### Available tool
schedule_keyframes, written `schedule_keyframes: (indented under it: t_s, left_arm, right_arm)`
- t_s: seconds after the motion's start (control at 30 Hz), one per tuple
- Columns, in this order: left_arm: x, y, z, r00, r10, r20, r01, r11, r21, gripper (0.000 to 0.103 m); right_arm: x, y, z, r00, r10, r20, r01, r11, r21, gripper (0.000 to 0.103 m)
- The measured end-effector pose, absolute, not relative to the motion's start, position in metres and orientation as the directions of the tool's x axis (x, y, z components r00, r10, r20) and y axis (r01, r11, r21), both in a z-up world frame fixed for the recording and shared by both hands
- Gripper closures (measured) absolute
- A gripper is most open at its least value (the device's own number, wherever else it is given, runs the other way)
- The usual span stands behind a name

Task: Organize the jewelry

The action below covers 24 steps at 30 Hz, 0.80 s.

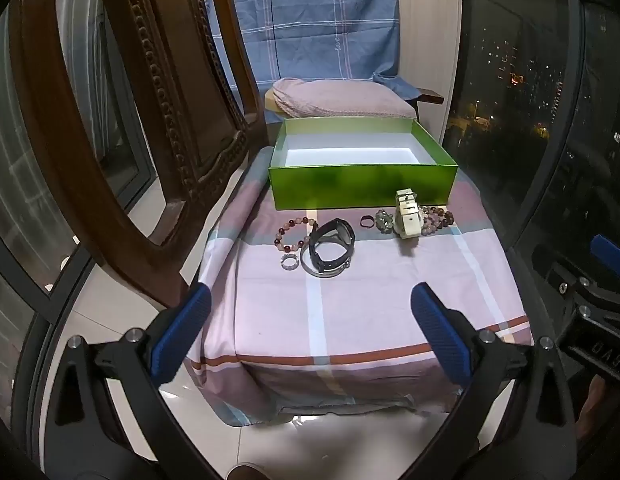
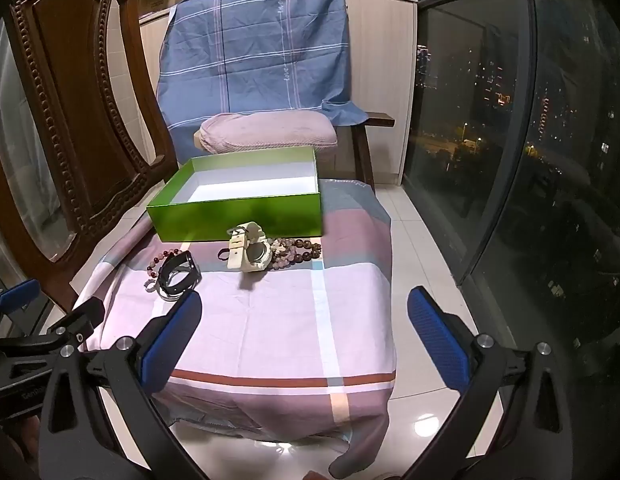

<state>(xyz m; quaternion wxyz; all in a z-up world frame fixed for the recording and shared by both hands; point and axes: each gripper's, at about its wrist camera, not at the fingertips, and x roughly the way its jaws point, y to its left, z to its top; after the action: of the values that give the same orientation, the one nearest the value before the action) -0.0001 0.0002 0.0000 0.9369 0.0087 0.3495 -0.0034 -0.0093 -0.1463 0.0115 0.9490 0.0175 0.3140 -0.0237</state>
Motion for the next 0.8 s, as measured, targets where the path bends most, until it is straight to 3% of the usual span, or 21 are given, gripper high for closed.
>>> schedule_keyframes:
  t_s: [0.8]
  left_arm:
    - [-0.0007,0.0002,0.0001,0.749,0.003,-0.662,0.013,1.000,0.020,0.004]
  right_arm:
    - [-0.0095,-0.1475,0.0088,0.801,-0.033,-0.598,0.057,0.998,0.020,0.003]
